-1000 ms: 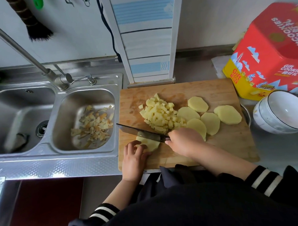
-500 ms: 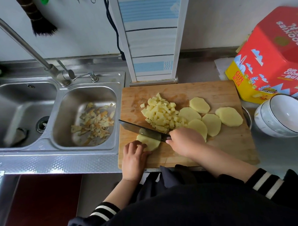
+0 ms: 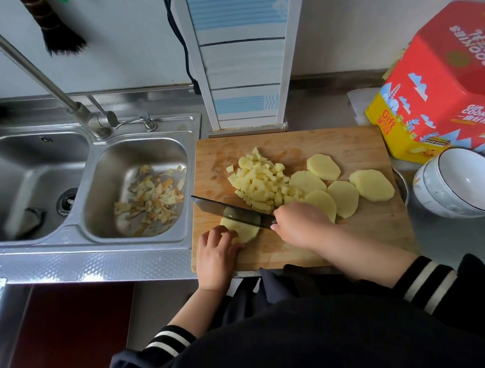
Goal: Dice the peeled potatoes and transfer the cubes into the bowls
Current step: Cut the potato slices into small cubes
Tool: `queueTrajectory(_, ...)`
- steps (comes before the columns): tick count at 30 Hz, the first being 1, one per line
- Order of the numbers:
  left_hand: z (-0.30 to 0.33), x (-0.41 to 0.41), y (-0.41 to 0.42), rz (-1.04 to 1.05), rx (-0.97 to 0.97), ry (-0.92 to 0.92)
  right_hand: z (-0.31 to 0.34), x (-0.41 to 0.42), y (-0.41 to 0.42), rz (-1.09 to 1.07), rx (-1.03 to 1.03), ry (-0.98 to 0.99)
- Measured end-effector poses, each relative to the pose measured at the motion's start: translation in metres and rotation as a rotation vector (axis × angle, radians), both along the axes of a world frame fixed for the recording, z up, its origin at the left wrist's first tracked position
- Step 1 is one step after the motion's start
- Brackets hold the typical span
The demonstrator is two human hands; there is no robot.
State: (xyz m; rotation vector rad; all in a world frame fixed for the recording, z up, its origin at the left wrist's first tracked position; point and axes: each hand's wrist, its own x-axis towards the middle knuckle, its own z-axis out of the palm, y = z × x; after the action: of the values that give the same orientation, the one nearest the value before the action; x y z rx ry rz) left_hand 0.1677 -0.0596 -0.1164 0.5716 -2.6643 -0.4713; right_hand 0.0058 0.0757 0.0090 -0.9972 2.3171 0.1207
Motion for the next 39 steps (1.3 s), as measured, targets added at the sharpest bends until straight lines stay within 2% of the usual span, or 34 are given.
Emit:
queueTrajectory(8, 0.0, -0.001, 0.0, 0.003, 0.014, -0.003, -0.01, 0.007, -0.002, -0.042, 0.028, 0.03)
queueTrajectory(14, 0.004, 0.001, 0.002, 0.023, 0.008, -0.043, -0.007, 0.026, 0.012, -0.005, -0.083, 0.082)
queueTrajectory(18, 0.005, 0.002, 0.003, 0.02, 0.033, -0.064, -0.006, 0.03, 0.012, -0.018, -0.084, 0.118)
queueTrajectory(22, 0.006, 0.002, 0.003, 0.019, 0.068, -0.079, -0.002, 0.023, 0.008, -0.076, -0.056, 0.097)
queueTrajectory(33, 0.01, 0.001, 0.004, 0.014, 0.064, -0.076, 0.002, 0.008, 0.009, -0.027, 0.026, 0.029)
queueTrajectory(39, 0.013, 0.001, 0.004, 0.012, 0.071, -0.069, 0.006, 0.011, 0.009, -0.04, -0.039, 0.058)
